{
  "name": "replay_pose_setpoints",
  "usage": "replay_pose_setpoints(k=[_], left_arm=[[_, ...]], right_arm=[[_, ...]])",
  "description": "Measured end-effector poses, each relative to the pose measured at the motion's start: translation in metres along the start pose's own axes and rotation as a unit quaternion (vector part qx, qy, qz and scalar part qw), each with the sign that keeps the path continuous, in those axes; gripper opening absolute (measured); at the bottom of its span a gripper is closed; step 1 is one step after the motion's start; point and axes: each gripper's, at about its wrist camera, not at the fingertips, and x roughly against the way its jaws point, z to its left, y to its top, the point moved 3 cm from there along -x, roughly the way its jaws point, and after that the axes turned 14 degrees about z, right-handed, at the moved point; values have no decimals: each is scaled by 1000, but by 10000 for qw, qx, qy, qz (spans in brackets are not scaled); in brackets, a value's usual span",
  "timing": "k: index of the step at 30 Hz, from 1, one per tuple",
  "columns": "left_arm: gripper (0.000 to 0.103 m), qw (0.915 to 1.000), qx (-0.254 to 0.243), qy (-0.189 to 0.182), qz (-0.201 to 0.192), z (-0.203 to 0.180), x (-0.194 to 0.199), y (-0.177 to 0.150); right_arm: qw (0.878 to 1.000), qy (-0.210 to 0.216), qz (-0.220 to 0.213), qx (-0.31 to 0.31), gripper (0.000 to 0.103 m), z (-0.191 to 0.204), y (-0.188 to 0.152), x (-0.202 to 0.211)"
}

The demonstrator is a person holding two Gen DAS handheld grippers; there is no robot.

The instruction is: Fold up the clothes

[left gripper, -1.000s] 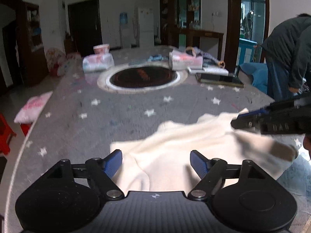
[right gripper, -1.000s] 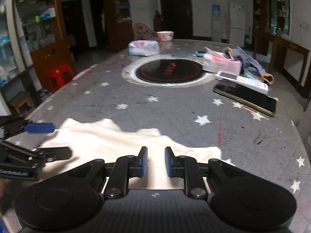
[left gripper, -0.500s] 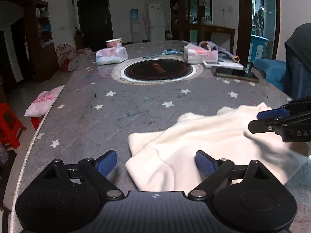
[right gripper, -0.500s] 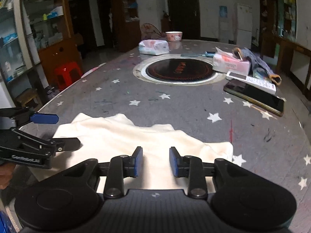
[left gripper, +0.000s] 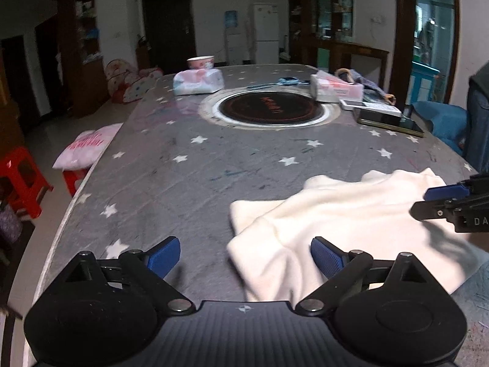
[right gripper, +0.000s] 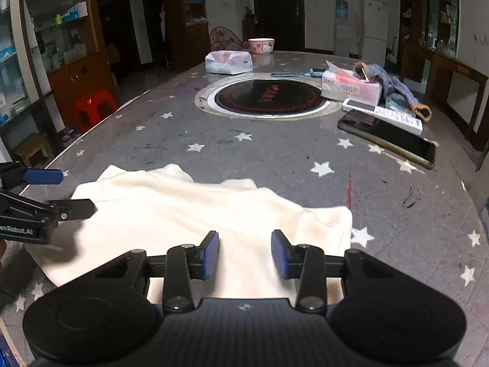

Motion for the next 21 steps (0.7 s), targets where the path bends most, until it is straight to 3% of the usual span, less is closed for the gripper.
replay_pose_setpoints(k=[8, 16, 21], left_arm=[[100, 9998, 166, 34, -60, 13, 7, -4], [103, 9997, 236, 47, -66, 21, 11, -10], [103, 9994, 345, 38, 3, 27, 9, -13]], right_arm=[[9996, 101, -219, 122, 43, 9, 6, 11], [9999, -4, 42, 97, 44, 8, 3, -5], [10000, 3, -12, 65, 47, 6, 2, 0]])
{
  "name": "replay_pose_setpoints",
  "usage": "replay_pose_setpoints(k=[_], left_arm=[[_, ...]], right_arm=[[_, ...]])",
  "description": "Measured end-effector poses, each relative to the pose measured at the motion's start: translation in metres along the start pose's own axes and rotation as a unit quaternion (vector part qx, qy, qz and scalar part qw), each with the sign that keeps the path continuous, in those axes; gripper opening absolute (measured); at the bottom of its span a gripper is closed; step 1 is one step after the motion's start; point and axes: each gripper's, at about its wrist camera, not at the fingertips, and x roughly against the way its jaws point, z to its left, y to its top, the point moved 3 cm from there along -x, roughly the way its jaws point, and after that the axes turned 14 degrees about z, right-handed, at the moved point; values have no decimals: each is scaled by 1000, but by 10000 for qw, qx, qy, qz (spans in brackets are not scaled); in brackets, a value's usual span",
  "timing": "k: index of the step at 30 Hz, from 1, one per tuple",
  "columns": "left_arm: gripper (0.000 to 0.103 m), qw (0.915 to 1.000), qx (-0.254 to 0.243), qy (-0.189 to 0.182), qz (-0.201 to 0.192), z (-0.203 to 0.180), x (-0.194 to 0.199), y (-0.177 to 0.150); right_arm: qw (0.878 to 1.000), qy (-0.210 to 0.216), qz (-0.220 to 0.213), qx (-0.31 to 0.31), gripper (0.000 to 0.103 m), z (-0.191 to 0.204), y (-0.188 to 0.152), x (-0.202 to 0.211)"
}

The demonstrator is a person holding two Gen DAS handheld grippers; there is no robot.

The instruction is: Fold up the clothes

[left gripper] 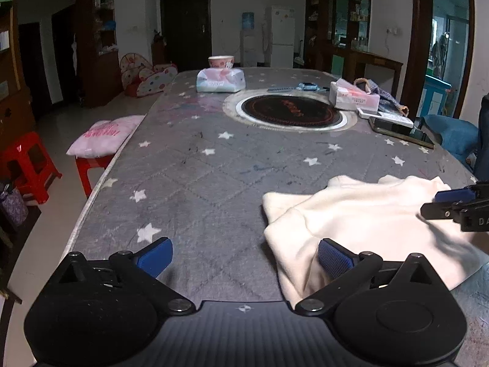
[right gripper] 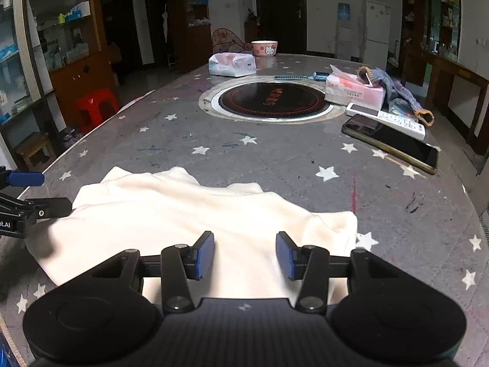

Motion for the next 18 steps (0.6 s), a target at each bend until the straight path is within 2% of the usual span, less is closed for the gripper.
replay_pose_setpoints(k=[12, 18], left_arm=[[103, 10000, 9, 5, -80, 0, 5, -3], [103, 9996, 225, -29, -177, 2, 14, 7]], right_arm=[[9996, 125, -128, 217, 52, 15, 3, 6], [10000, 23, -6, 44, 49, -1, -1, 2]])
